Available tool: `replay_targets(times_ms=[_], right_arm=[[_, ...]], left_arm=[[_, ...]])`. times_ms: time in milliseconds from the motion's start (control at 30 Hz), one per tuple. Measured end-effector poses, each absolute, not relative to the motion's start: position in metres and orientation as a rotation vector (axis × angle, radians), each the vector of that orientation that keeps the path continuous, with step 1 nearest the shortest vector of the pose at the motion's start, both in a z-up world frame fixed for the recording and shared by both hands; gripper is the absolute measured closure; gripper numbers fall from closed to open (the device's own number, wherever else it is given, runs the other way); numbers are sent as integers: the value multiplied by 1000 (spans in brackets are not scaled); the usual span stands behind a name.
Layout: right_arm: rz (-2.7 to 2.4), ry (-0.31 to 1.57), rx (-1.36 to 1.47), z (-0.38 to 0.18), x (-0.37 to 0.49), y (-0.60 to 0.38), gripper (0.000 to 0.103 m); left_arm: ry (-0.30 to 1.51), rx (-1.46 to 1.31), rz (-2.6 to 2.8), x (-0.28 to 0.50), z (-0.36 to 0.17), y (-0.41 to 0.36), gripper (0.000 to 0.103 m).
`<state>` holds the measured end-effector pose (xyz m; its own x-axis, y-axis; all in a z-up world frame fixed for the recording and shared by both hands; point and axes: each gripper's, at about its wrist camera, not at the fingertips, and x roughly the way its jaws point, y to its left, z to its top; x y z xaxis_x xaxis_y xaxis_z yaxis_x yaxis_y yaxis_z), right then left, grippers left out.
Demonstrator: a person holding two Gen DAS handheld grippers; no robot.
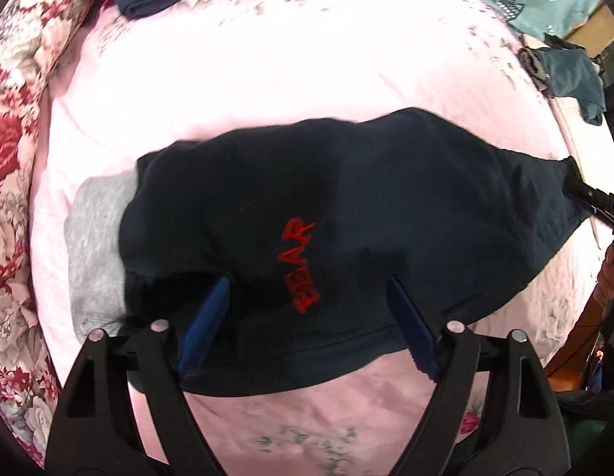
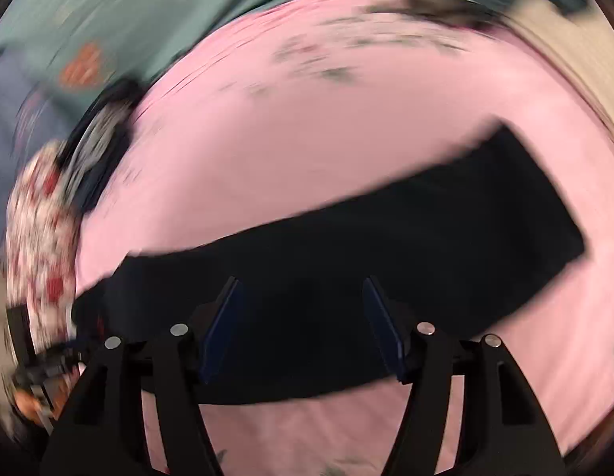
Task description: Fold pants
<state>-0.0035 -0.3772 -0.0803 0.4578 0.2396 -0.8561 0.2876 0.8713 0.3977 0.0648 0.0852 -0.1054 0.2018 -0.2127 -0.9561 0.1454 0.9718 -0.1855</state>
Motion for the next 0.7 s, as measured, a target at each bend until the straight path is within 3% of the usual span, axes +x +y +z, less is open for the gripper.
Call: replay_targets(times_ms=[267, 467, 700], right_arm=[[-346, 1065, 881, -105, -91, -494, 38], [-360, 1060, 833, -119, -73, -489, 38], [-405, 979, 968, -136, -41, -514, 39]], left_arm=[[1377, -19, -188, 61, -126, 82, 16], [1365, 10, -174, 58, -123, 79, 16], [1351, 27, -164, 54, -127, 73, 16]])
